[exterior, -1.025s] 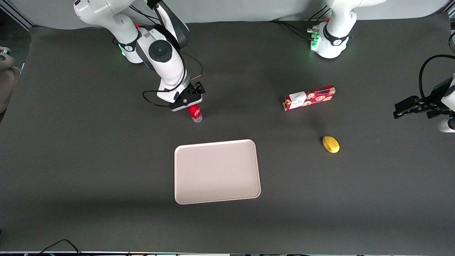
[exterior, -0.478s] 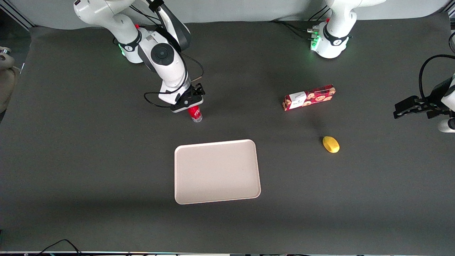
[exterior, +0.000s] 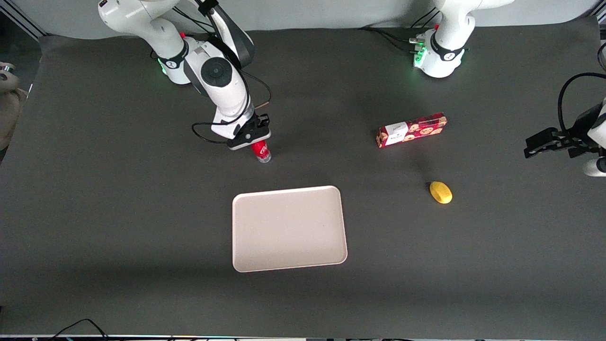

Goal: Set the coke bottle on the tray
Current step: 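Lower the right gripper around the bottle cap and close it, then lift the bottle with the right gripper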

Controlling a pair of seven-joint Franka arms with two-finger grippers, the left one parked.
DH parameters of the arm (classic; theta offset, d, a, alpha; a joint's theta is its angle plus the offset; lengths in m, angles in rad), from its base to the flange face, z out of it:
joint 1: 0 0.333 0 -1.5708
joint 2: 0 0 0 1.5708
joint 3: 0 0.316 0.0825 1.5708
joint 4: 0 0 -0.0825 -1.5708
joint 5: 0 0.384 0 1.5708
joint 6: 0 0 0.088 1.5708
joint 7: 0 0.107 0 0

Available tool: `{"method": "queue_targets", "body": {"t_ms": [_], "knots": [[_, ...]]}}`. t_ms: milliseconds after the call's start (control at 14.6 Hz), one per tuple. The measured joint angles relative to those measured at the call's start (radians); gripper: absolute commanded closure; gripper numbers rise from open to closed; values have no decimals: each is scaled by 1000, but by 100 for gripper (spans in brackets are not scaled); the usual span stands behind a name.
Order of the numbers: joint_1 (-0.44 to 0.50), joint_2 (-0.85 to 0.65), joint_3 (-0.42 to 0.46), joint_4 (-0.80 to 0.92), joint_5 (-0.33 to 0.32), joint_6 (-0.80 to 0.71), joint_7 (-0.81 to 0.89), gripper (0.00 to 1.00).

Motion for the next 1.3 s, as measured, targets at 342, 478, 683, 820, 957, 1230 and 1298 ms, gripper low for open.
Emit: {"method": "queue_targets", "body": {"t_ms": [342, 478, 683, 820, 957, 1230, 1298], "knots": [[1, 0, 1, 12, 0, -6, 0, 100], [1, -1, 1, 80, 0, -106, 0, 100], [1, -11, -14, 281, 0, -366, 0, 100], [1, -26, -33, 422, 0, -518, 0, 100], [2, -38, -45, 541, 0, -635, -9, 100], [1, -43, -71, 748, 1, -830, -38, 100], [1, -42, -71, 770, 1, -847, -39, 100]]}}
